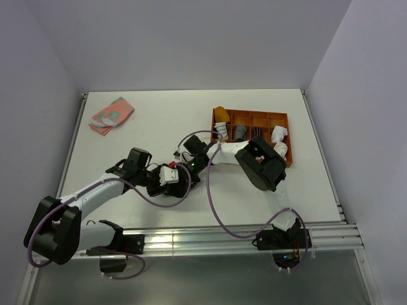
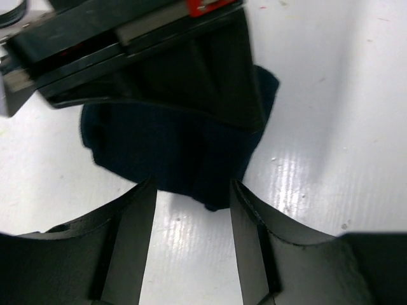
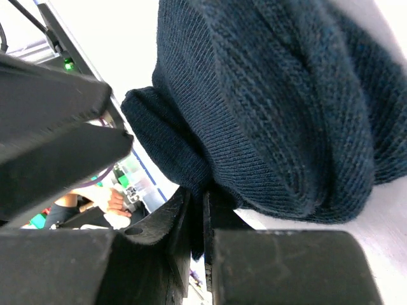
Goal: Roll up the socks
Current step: Roll the sock at the center of the board.
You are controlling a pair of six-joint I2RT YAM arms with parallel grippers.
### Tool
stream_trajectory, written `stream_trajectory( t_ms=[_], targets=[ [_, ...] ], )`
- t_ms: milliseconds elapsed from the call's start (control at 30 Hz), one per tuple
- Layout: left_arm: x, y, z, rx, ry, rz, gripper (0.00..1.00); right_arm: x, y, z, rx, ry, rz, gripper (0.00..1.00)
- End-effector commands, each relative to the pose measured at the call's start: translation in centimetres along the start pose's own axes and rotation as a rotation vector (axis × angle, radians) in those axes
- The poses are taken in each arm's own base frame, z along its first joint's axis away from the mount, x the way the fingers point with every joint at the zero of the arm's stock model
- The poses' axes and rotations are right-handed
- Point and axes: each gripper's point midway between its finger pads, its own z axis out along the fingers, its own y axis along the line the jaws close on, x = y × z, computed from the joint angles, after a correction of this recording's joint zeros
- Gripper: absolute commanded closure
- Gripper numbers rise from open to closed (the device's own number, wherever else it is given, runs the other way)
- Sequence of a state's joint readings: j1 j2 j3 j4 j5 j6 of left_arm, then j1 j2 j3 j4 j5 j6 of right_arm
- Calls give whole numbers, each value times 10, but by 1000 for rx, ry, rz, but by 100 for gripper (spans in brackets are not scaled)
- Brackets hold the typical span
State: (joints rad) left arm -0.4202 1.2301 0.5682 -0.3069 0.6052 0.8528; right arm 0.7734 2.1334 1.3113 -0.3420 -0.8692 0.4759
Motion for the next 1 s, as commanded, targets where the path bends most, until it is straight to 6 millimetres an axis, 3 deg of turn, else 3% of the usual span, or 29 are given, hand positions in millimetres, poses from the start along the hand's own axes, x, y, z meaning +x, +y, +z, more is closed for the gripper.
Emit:
stream_trajectory(
  t_ms=[0,533,700,967],
  targets=[
    [-8,-9,3,33,-31,63,44,-8,6,-4,-2,-9,12,100],
    [-14,-23,21,111,-38,35,40,-9,4,-3,8,-15,26,100],
    [-9,-24,27,164,9,-30,56,-10,4,-4,6,-21,28,100],
    [1,-30,33,212,57,-89,67,-10,4,-7,29,-56,18,94]
  ],
)
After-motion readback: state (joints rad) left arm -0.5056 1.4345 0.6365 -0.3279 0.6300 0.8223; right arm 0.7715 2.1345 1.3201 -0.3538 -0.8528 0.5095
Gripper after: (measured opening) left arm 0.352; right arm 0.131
